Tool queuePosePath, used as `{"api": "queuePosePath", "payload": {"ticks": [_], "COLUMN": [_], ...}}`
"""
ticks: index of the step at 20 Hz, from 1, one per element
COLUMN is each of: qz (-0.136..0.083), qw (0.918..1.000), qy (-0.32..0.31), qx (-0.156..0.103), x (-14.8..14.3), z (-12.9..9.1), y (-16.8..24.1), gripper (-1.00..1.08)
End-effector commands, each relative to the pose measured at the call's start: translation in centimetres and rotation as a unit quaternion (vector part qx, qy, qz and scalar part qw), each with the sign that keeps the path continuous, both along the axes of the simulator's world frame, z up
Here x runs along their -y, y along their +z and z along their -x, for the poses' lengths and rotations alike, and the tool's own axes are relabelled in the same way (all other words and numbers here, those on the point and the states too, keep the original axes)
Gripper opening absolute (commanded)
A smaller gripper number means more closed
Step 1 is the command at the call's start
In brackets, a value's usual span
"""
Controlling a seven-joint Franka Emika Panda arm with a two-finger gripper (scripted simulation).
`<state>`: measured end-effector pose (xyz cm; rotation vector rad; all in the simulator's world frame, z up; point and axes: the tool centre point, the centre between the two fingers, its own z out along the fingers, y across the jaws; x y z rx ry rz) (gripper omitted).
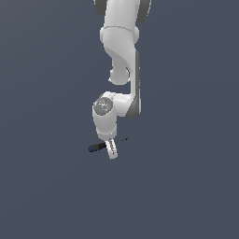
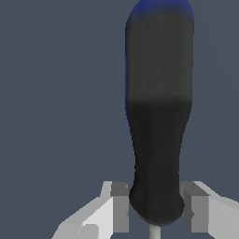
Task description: Pick up the object and move it to a goal position.
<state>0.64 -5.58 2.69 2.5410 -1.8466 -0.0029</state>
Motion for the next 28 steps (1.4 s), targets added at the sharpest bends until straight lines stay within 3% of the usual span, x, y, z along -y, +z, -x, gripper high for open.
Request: {"api": "queuePosePath", "payload": {"ticks": [1,17,28], "qz": [0.0,-0.001,0.0], "qw": [1.0,1.0,1.0], "qy": [0.0,0.0,0.0], "qx": [0.001,0.001,0.001], "x": [0.6,6.5,8.2], "z": [0.6,7.7,9.3], "y": [0.9,9.6,12.0], "gripper": [-1.0,-1.0,-1.0]}}
